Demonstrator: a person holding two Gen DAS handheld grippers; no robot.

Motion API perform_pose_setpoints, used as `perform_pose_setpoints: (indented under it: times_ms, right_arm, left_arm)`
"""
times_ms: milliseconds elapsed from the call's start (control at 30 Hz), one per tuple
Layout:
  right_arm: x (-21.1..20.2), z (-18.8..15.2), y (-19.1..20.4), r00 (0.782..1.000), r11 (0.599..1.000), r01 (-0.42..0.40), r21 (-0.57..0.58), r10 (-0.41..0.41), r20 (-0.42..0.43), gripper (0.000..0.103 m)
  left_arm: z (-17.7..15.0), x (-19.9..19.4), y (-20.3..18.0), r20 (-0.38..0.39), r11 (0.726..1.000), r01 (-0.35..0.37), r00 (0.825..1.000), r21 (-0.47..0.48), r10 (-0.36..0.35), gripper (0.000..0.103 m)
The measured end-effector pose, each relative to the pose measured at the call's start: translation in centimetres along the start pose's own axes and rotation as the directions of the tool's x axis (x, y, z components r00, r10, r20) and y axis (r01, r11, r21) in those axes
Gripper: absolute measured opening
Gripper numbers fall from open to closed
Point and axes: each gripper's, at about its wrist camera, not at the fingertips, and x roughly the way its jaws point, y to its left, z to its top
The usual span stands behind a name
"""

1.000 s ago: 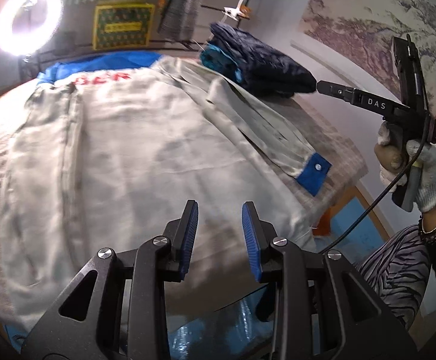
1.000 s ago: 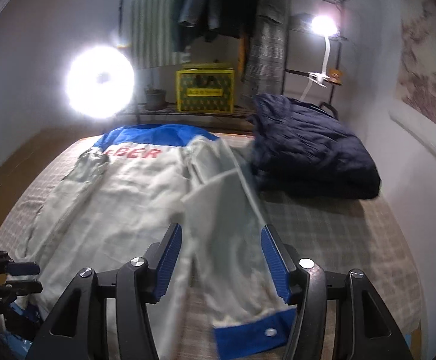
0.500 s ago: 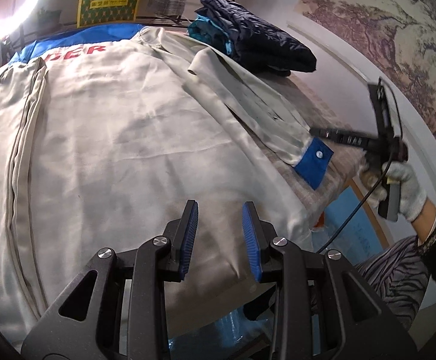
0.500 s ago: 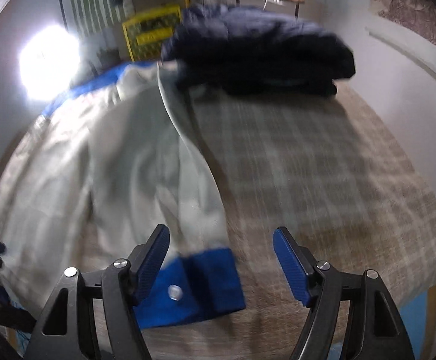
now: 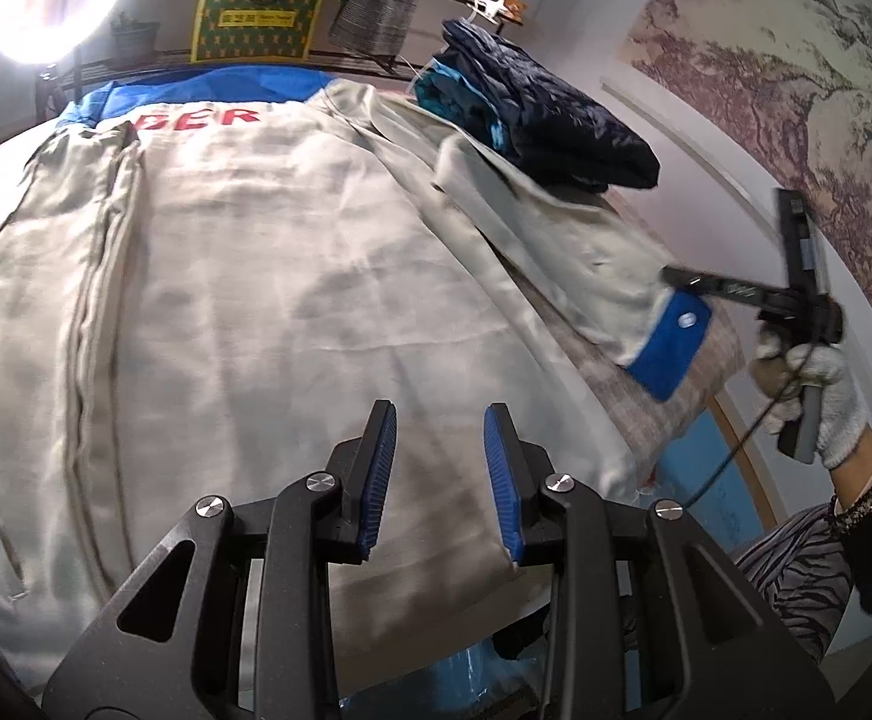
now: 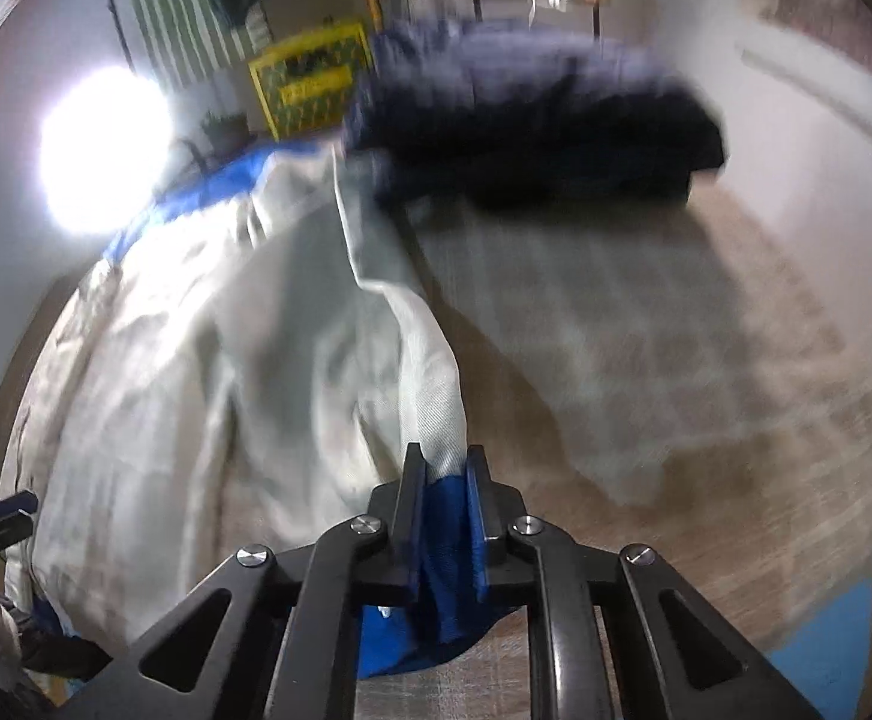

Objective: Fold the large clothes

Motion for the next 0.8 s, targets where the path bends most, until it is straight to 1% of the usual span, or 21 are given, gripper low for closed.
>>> perform_pose_setpoints:
  times_ms: [67, 167, 200, 267, 333, 400, 467, 600, 700, 767, 800]
  right_arm:
    - [-2.1, 0.8, 0.5, 0.998, 1.000, 0.020, -0.023, -0.019, 0.058, 0.009]
    - [-5.7, 2.3, 1.3, 0.988, 0.999, 0.019, -0.032, -0.014, 0.152, 0.009]
    - [-6.4, 2.6, 1.8, 0.985, 0.998, 0.030, -0.050, -0.021, 0.172, 0.009]
    - [-7.7, 2.9, 3.9, 0.977, 0.991, 0.055, -0.124, -0.027, 0.211, 0.009]
    - [-7.9, 3.1, 5.7, 0.976, 0.984, 0.049, -0.173, -0.011, 0.217, 0.009]
    - [-8.5, 2.7, 7.5, 0.977, 0.976, 0.021, -0.218, 0.026, 0.213, 0.009]
    - [-9.3, 2.2, 9.3, 0.975, 0.964, 0.015, -0.264, 0.045, 0.219, 0.009]
    - [-10.7, 1.0, 13.0, 0.968, 0.931, -0.012, -0.365, 0.102, 0.229, 0.009]
    - [-11.3, -0.2, 16.5, 0.964, 0.887, -0.026, -0.460, 0.144, 0.224, 0.009]
    - [-11.0, -1.2, 18.8, 0.964, 0.859, -0.060, -0.509, 0.182, 0.194, 0.009]
    - [-10.4, -1.9, 20.5, 0.966, 0.832, -0.078, -0.549, 0.200, 0.165, 0.009]
  left_arm:
    - [0.2, -0.5, 0.5, 0.010, 1.000, -0.002, 1.000, -0.012, 0.002, 0.030]
    - [0.4, -1.0, 1.1, 0.022, 1.000, -0.011, 1.000, -0.025, 0.011, 0.030]
    - [0.4, -1.1, 1.3, 0.023, 0.999, -0.013, 1.000, -0.030, 0.014, 0.030]
    - [0.6, -1.4, 1.7, 0.025, 0.999, -0.013, 1.000, -0.042, 0.014, 0.030]
    - [0.8, -1.6, 2.0, 0.025, 0.999, -0.014, 1.000, -0.049, 0.016, 0.030]
    - [1.1, -2.0, 2.3, 0.031, 0.998, -0.021, 0.999, -0.052, 0.022, 0.030]
    - [1.4, -2.3, 2.7, 0.037, 0.998, -0.024, 0.999, -0.057, 0.026, 0.030]
    - [2.1, -3.0, 3.6, 0.040, 0.997, -0.032, 0.999, -0.075, 0.035, 0.030]
    - [2.8, -3.8, 4.5, 0.053, 0.994, -0.036, 0.998, -0.098, 0.042, 0.030]
    - [3.3, -4.4, 5.2, 0.063, 0.992, -0.034, 0.997, -0.122, 0.042, 0.030]
    - [3.6, -4.7, 5.8, 0.070, 0.989, -0.030, 0.997, -0.143, 0.040, 0.030]
